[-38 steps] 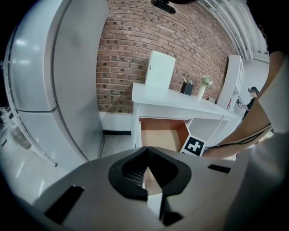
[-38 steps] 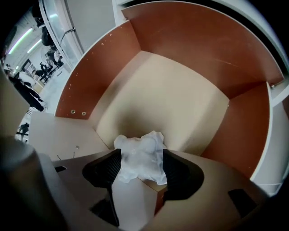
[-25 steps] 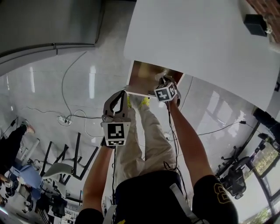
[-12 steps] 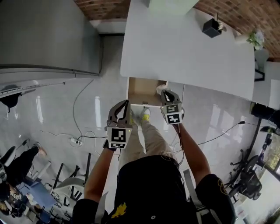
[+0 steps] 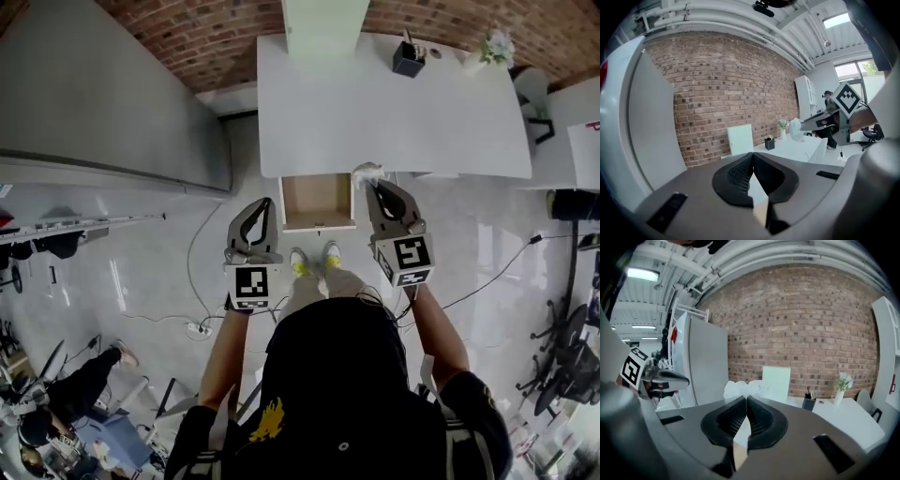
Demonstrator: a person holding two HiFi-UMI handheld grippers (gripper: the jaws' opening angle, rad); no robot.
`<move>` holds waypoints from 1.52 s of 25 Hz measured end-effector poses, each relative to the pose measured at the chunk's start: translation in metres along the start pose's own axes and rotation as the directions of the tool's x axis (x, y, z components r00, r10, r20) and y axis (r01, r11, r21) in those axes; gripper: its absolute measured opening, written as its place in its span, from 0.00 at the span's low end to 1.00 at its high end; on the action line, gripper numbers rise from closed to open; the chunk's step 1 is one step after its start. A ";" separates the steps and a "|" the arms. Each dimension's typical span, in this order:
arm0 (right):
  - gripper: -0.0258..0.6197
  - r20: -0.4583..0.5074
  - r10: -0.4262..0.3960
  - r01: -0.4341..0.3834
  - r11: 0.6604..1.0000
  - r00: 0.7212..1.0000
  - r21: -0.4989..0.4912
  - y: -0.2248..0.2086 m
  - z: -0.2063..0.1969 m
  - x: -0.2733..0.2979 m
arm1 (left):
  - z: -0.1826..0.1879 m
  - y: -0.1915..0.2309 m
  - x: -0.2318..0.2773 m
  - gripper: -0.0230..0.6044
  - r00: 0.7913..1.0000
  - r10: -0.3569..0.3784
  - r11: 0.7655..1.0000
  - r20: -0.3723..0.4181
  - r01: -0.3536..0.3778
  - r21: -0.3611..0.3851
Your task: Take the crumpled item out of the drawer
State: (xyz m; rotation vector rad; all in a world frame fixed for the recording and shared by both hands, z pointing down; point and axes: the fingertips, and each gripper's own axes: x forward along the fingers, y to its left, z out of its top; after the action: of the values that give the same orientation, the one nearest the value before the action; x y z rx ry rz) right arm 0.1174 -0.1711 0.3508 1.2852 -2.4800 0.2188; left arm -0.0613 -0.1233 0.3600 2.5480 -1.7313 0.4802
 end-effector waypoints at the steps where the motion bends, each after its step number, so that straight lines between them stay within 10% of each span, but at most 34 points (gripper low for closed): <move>1: 0.09 0.044 -0.008 0.008 1.000 0.999 -0.010 -0.001 0.018 -0.014 | 0.013 0.000 0.000 0.06 1.000 0.000 1.000 0.024 0.000 0.002; 12: 0.08 0.271 -0.126 0.147 0.988 0.954 -0.057 0.016 0.100 -0.117 | 0.079 -0.018 -0.026 0.06 0.984 -0.072 0.995 0.164 0.061 0.073; 38: 0.08 0.302 -0.147 0.188 0.976 0.942 -0.109 0.026 0.117 -0.140 | 0.086 -0.020 -0.044 0.06 0.981 -0.055 0.998 0.184 0.049 0.038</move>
State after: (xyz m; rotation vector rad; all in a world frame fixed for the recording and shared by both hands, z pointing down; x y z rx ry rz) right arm 0.1444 -0.0828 0.1916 1.5561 -2.5479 -0.1953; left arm -0.0373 -0.0918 0.2689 2.7326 -1.7182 0.2795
